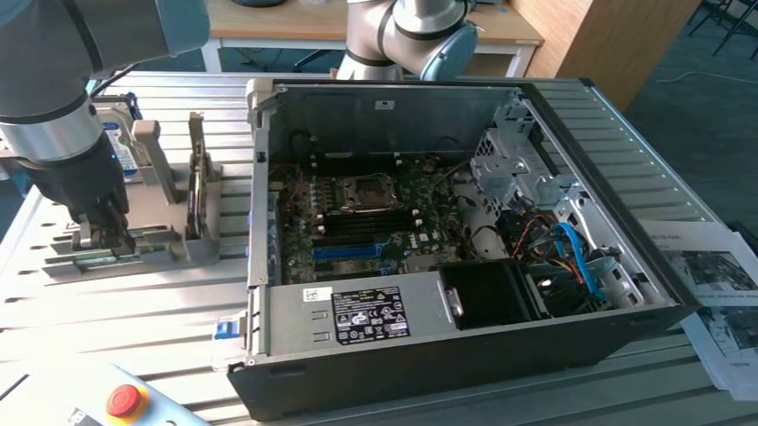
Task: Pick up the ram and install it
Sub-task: 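Pick up the ram and move it above insertion slot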
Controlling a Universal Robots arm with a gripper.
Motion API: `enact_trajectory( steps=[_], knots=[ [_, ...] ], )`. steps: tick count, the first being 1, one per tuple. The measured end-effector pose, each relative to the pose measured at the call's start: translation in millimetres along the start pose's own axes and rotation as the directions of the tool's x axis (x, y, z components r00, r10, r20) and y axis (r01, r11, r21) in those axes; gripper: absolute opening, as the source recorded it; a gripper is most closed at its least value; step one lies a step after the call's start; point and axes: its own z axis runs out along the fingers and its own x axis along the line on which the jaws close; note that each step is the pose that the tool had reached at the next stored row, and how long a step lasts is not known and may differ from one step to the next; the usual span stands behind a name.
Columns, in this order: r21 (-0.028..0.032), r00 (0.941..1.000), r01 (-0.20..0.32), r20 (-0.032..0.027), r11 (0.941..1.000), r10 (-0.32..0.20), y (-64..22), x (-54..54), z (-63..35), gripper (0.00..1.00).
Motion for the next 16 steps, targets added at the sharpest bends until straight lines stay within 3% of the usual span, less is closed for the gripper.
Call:
enact_trajectory(
  steps=[9,16],
  knots=[
    [-0.0001,1.0000,0.000,-0.0001,1.0000,0.000,0.3,0.4,-17.1,0.12],
    [-0.0001,1.0000,0.000,-0.0001,1.0000,0.000,0.6,0.9,-37.2,0.12]
  ],
)
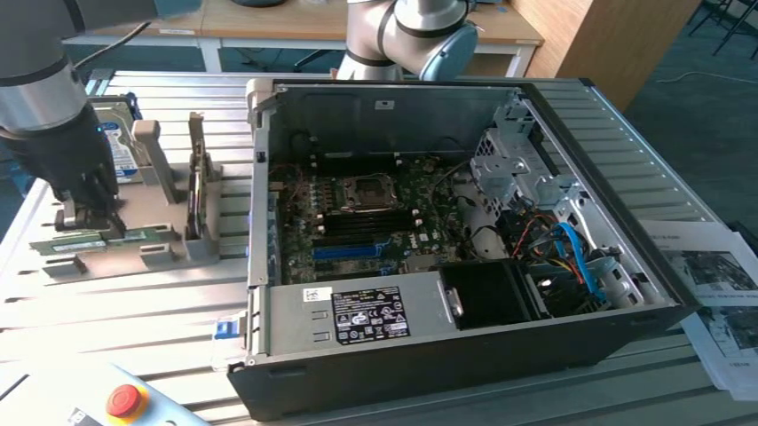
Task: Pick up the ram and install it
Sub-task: 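Pick up the ram and move it above insertion slot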
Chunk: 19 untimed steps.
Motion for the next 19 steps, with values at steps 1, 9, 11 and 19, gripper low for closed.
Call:
enact_trajectory(
  steps=[1,9,11,19],
  knots=[
    [0.0000,1.0000,0.000,0.0000,1.0000,0.000,0.1,0.1,-3.6,0.12],
    [0.0001,1.0000,0.000,0.0000,1.0000,0.000,0.5,0.8,-30.8,0.12],
    [0.0001,1.0000,0.000,0.0000,1.0000,0.000,0.6,1.0,-38.1,0.12],
    [0.0001,1.0000,0.000,-0.0001,1.0000,0.000,1.1,1.7,-69.5,0.12]
  ],
)
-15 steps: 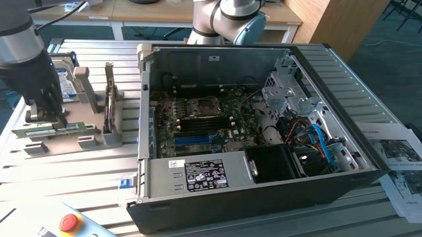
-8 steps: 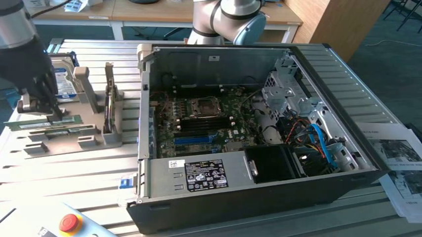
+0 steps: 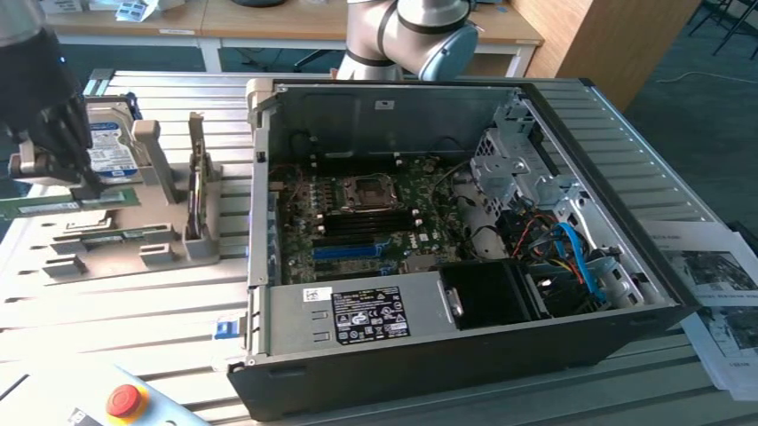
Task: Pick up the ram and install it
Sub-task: 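Pick up the ram and move it above insertion slot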
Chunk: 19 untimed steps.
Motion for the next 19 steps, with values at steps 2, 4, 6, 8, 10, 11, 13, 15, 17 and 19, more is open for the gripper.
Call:
enact_trajectory(
  steps=[2,4,6,8,10,11,13,15,17,19],
  knots=[
    [-0.0001,1.0000,0.000,-0.0002,1.0000,0.000,0.2,0.2,-8.1,0.12],
    [0.0000,1.0000,0.000,-0.0002,1.0000,0.000,0.3,0.4,-15.8,0.12],
    [-0.0001,1.0000,0.000,-0.0004,1.0000,0.000,0.4,0.6,-23.5,0.12],
    [-0.0001,1.0000,0.000,-0.0006,1.0000,0.000,0.5,0.8,-31.1,0.12],
    [-0.0002,1.0000,0.000,-0.0009,1.0000,0.000,0.6,1.0,-38.6,0.12],
    [-0.0002,1.0000,0.000,-0.0011,1.0000,0.000,0.7,1.1,-42.1,0.12],
    [-0.0002,1.0000,0.000,-0.0014,1.0000,0.000,0.8,1.3,-49.4,0.12],
    [-0.0002,1.0000,0.000,-0.0018,1.0000,0.000,0.9,1.4,-56.5,0.12],
    [-0.0003,1.0000,0.000,-0.0022,1.0000,0.000,1.1,1.6,-63.8,0.12],
    [-0.0002,1.0000,0.000,-0.0025,1.0000,0.000,1.1,1.8,-70.6,0.12]
  ],
)
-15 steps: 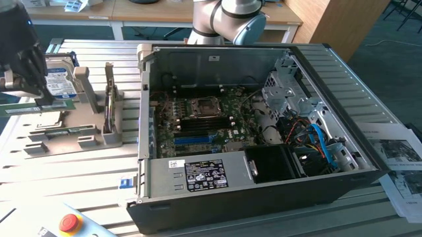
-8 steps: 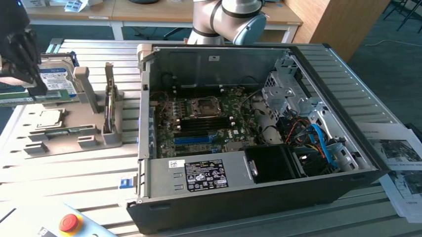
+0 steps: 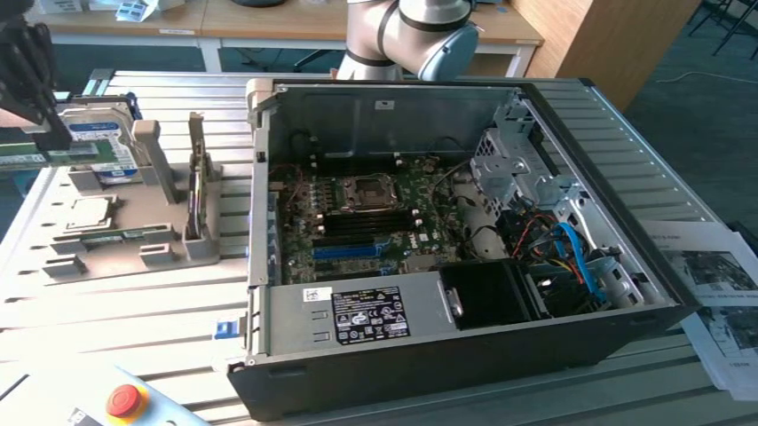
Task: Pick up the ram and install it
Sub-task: 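Pick up the ram and move it above insertion slot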
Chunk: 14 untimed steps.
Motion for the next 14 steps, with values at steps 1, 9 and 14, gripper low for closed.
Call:
enact_trajectory(
  steps=[1,9,14],
  knots=[
    [-0.0001,1.0000,0.000,-0.0002,1.0000,0.000,0.1,0.1,-3.4,0.12],
    [-0.0001,1.0000,0.000,-0.0005,1.0000,0.000,0.1,0.2,-8.0,0.12],
    [-0.0001,1.0000,0.000,-0.0005,1.0000,0.000,0.2,0.3,-12.3,0.12]
  ],
)
